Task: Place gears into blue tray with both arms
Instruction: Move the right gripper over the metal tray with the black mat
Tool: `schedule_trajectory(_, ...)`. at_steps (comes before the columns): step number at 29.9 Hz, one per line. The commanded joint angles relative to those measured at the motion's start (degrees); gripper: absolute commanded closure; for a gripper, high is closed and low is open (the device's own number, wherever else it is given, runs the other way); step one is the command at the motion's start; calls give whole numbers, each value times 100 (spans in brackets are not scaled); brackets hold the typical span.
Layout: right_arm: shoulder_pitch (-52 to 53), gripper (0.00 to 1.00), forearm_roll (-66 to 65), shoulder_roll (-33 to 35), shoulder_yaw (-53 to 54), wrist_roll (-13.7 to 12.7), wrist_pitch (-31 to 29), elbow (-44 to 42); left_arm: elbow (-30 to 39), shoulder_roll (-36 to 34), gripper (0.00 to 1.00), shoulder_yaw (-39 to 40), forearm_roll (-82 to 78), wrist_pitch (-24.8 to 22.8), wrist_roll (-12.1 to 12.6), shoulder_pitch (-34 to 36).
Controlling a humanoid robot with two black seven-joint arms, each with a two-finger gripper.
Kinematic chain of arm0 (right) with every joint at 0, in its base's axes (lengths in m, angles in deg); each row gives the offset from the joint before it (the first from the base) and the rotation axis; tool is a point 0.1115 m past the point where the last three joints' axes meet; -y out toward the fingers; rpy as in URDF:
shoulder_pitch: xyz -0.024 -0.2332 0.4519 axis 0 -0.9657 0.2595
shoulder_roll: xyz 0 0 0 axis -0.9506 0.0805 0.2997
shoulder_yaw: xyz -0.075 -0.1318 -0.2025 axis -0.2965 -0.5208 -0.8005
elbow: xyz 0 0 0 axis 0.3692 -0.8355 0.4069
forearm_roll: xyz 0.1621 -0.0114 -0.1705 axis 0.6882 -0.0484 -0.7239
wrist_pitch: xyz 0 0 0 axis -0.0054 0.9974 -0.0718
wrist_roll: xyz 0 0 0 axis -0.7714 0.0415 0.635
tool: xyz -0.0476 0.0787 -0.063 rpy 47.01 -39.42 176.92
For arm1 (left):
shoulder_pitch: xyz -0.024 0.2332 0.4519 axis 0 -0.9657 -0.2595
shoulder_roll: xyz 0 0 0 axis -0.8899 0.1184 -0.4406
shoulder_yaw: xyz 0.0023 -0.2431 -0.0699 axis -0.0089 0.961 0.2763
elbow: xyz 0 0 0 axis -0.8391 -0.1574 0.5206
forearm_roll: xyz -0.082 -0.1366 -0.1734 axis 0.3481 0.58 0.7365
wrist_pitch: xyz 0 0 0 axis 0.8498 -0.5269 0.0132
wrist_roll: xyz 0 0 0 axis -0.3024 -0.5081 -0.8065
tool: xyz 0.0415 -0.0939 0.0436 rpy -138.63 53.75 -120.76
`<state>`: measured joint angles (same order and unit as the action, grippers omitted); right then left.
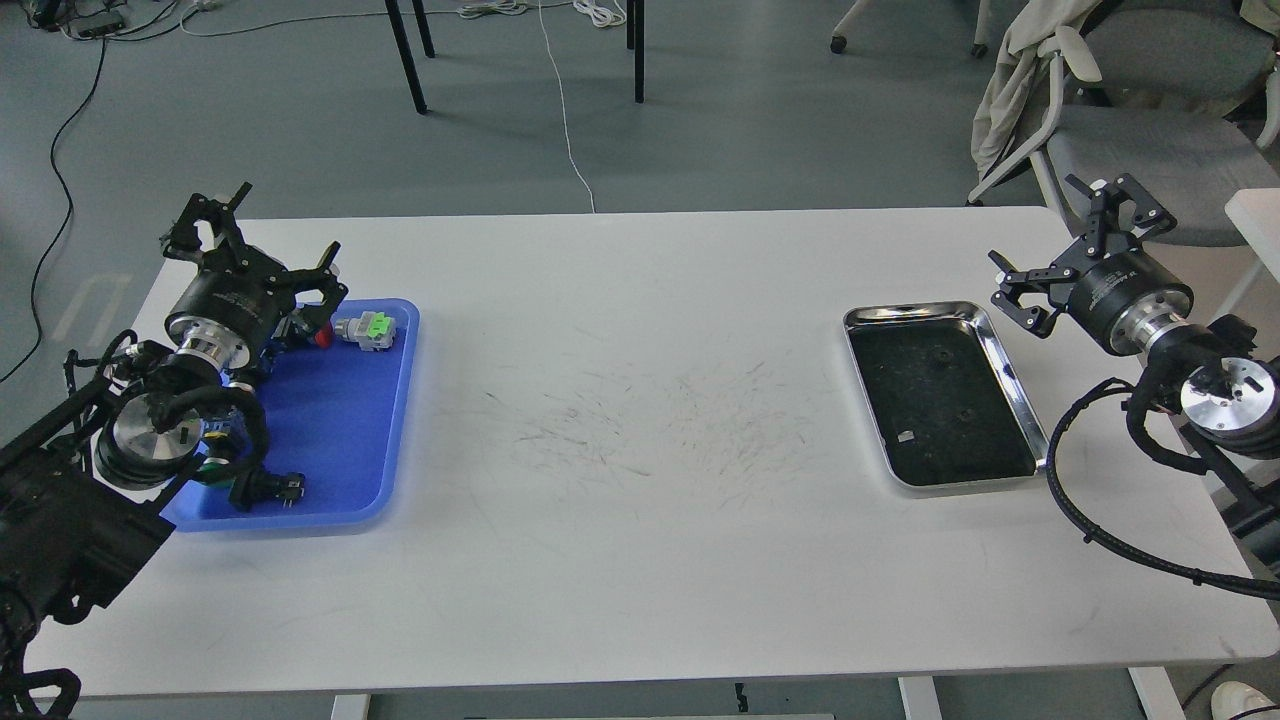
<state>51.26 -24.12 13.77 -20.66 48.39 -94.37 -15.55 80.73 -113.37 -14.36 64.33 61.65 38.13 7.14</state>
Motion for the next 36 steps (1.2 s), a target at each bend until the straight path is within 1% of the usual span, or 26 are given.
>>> schedule_trajectory(1, 22, 1, 2, -26, 37, 2, -23, -2, 0, -38, 1, 7, -5, -3, 0, 0)
schedule_trajectory(11, 66, 1, -7, -79, 37, 11, -85, -72, -79, -29, 1, 68, 3, -38, 0, 53)
schedule_trajectory(14, 57, 1, -7, -79, 37, 11, -85, -81, -114, -64, 1, 77, 12, -336, -9, 53)
schedule_trajectory(19, 57, 1, -7, -79, 20, 2, -129, -73, -588, -47, 1, 95, 21, -521, 61, 123)
schedule_trajectory(22, 57, 1, -7, -79, 28, 2, -190, -73, -572, -3, 1, -20, -6, -390, 9, 184)
schedule_trajectory(28, 66, 1, -7, -79, 11, -7, -182, -38, -519, -21, 1, 42, 3, -512, -18, 193)
schedule_trajectory(31, 66, 1, -7, -79, -24, -59, -199, -11, -519, -12, 1, 51, 12, -425, -61, 237)
schedule_trajectory(34, 57, 1, -7, -62, -42, -112, -286, -11, -519, -29, 1, 7, 3, -232, -97, 264)
schedule_trajectory(36, 57, 1, -16, -18, -86, -199, -410, -11, -501, -82, 1, -2, -5, -292, -62, 255)
